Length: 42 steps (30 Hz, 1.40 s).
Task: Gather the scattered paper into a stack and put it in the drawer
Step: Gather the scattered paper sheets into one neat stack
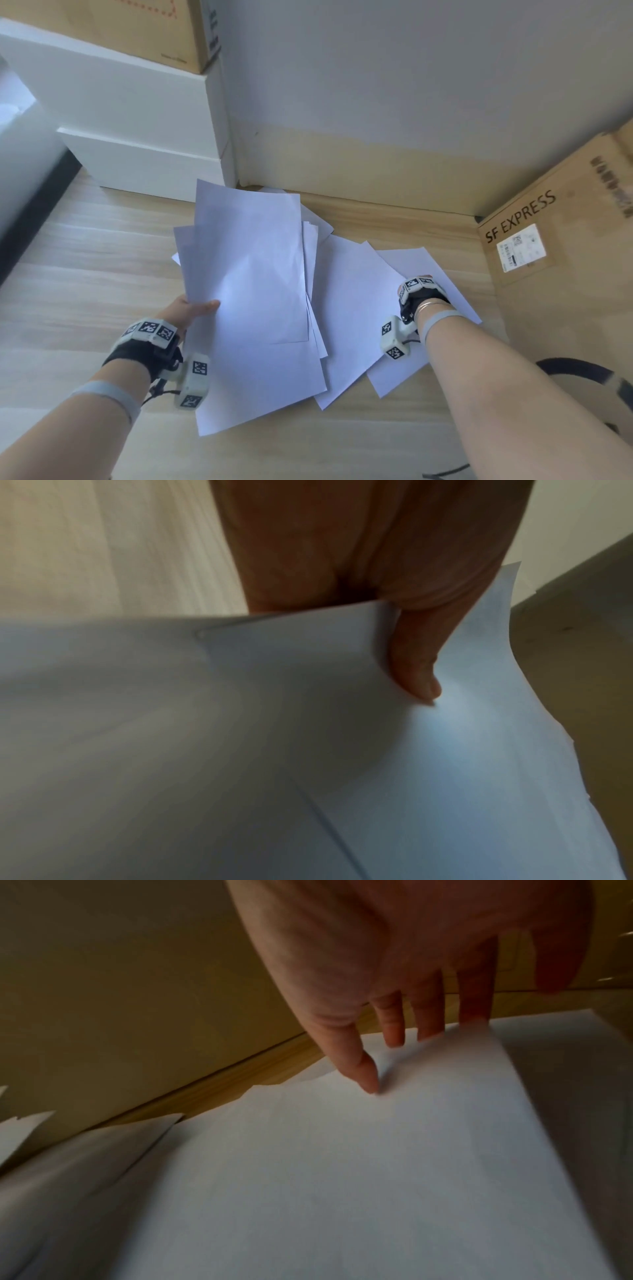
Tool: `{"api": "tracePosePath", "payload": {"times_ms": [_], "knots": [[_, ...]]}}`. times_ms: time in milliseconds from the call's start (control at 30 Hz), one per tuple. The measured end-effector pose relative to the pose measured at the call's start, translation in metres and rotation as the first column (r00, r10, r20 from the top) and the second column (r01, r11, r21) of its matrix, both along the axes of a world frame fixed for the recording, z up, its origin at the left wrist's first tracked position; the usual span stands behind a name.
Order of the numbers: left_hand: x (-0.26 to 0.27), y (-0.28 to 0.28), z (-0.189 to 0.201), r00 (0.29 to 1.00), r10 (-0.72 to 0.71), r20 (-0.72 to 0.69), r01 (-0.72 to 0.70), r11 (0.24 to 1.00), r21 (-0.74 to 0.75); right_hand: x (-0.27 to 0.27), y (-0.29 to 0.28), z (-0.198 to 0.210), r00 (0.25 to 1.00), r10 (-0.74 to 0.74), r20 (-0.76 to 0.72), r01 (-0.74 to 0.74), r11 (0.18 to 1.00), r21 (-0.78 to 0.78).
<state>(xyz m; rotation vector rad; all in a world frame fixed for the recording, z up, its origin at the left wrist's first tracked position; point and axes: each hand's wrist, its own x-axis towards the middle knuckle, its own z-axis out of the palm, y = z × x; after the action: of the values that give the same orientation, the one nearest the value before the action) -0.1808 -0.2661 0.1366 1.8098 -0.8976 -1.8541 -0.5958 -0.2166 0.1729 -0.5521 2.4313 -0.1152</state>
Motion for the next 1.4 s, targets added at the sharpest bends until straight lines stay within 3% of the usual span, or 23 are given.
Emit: {"api": "tracePosePath", "payload": {"times_ms": [100,167,267,333,467,633,867,1033,1100,1200,1400], "knots": [[-0.01,-0.004,-0.005,0.999,0.001,-0.032,0.0,1.0,0.006,0.01,-0.004,0.012,0.96,0.192,-0.205,-0.143,0.962,0.234],[-0.013,-0.007,-0.009,0.999,-0.001,-0.042,0.001,1.0,0.012,0.019,-0.021,0.012,0.914,0.388,-0.117,-0.363,0.912,0.19],[-0.017,-0.01,-0.01,0.999,-0.008,-0.038,0.009,1.0,0.016,0.045,-0.044,0.005,0.729,0.685,0.0,-0.682,0.726,0.082],[-0.018,-0.011,-0.008,0.999,-0.008,-0.038,0.009,1.0,0.021,0.061,-0.053,-0.003,0.59,0.808,-0.002,-0.805,0.588,0.078],[-0.017,-0.015,-0.007,0.999,0.018,-0.032,-0.017,0.999,0.029,0.079,-0.067,-0.012,0.35,0.933,-0.087,-0.917,0.36,0.173],[-0.016,-0.02,-0.012,0.999,0.033,-0.011,-0.032,0.998,0.047,0.078,-0.076,-0.019,0.259,0.957,-0.128,-0.934,0.282,0.218],[-0.02,-0.022,-0.011,1.0,0.013,-0.005,-0.013,0.997,0.078,0.07,-0.082,-0.014,0.308,0.951,-0.032,-0.908,0.304,0.287],[-0.024,-0.026,-0.012,1.0,0.005,-0.016,-0.004,0.997,0.076,0.038,-0.081,-0.011,0.498,0.855,-0.146,-0.83,0.519,0.205],[-0.026,-0.026,-0.011,1.0,-0.004,-0.021,0.005,0.997,0.074,0.029,-0.078,-0.011,0.553,0.823,-0.128,-0.792,0.567,0.227],[-0.027,-0.027,-0.011,1.0,-0.023,-0.02,0.024,0.998,0.065,0.023,-0.075,-0.015,0.582,0.807,-0.099,-0.771,0.586,0.249],[-0.024,-0.029,-0.014,0.999,-0.034,-0.03,0.036,0.996,0.084,0.024,-0.078,-0.016,0.561,0.824,-0.073,-0.768,0.552,0.324]]}}
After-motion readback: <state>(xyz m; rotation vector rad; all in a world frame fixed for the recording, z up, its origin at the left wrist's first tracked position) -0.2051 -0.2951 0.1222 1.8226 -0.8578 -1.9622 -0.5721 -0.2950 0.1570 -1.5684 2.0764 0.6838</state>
